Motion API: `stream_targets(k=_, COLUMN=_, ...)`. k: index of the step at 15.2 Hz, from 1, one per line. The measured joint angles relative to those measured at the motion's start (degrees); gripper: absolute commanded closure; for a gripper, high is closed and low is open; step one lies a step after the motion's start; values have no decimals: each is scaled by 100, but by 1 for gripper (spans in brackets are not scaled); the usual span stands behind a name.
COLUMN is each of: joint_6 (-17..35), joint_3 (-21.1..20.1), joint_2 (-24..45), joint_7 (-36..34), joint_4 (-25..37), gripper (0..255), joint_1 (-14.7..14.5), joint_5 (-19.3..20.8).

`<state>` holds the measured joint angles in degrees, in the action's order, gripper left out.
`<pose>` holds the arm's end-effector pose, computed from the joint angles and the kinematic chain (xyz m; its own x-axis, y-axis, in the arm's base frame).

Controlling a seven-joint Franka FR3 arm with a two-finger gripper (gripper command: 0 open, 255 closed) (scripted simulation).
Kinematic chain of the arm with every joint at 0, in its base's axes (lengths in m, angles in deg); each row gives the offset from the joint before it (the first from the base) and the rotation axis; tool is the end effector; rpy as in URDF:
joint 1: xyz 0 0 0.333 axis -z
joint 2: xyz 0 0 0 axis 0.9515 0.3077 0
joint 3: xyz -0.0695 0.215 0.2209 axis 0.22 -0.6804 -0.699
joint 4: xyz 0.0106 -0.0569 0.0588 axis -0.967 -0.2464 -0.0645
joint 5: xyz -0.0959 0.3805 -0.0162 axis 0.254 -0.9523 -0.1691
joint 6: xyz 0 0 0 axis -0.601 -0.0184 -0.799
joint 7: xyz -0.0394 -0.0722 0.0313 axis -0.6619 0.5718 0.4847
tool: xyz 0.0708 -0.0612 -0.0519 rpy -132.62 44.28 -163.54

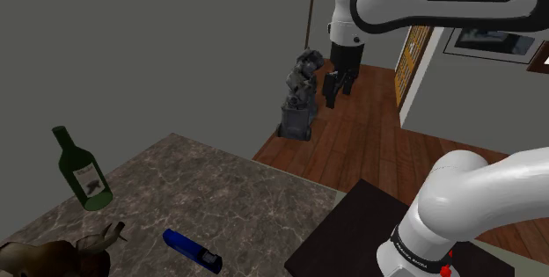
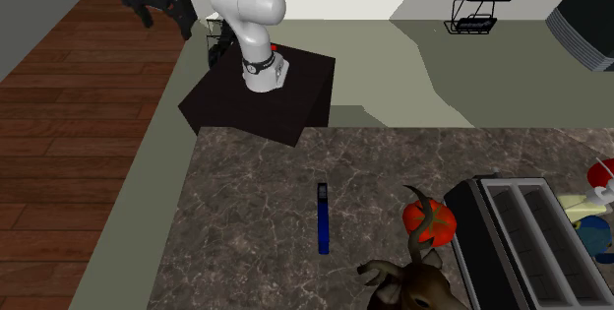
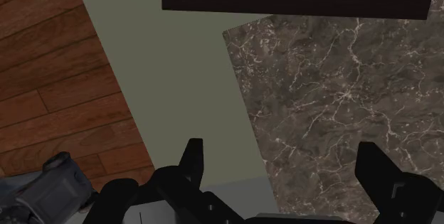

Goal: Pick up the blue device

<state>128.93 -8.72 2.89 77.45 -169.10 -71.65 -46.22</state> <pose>0.3200 0.0151 0.5855 0.9988 0.0481 -0.0034 0.0482 -0.9922 0.1149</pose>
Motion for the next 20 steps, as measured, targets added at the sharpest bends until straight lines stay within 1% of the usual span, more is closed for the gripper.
stream_targets(k=1, joint_6=0, joint_3=0, joint_2=0, joint_7=0, joint_4=0, gripper=0, joint_1=0, joint_5=0)
stream_targets(k=3, joint_6=169, joint_3=-92, joint_2=53, joint_7=-88, joint_4=-123, gripper=0, joint_1=-58, joint_5=-77)
stream_targets(k=7, joint_6=710, joint_3=-332, joint_2=291, joint_7=-297, joint_4=-435, gripper=0, joint_1=-215, joint_5=-273)
stream_targets(k=12, joint_6=1542, joint_3=-681, joint_2=879, joint_7=-587, joint_4=-670, gripper=0, joint_1=-412, joint_5=-494)
stream_targets(k=19, joint_6=2623, joint_3=-1192, joint_2=1853, joint_7=-1007, joint_4=-753, gripper=0, joint_1=-650, joint_5=-679)
stream_targets(k=20, joint_6=2781, joint_3=-1280, joint_2=2064, joint_7=-1089, joint_4=-692, gripper=0, joint_1=-673, joint_5=-678)
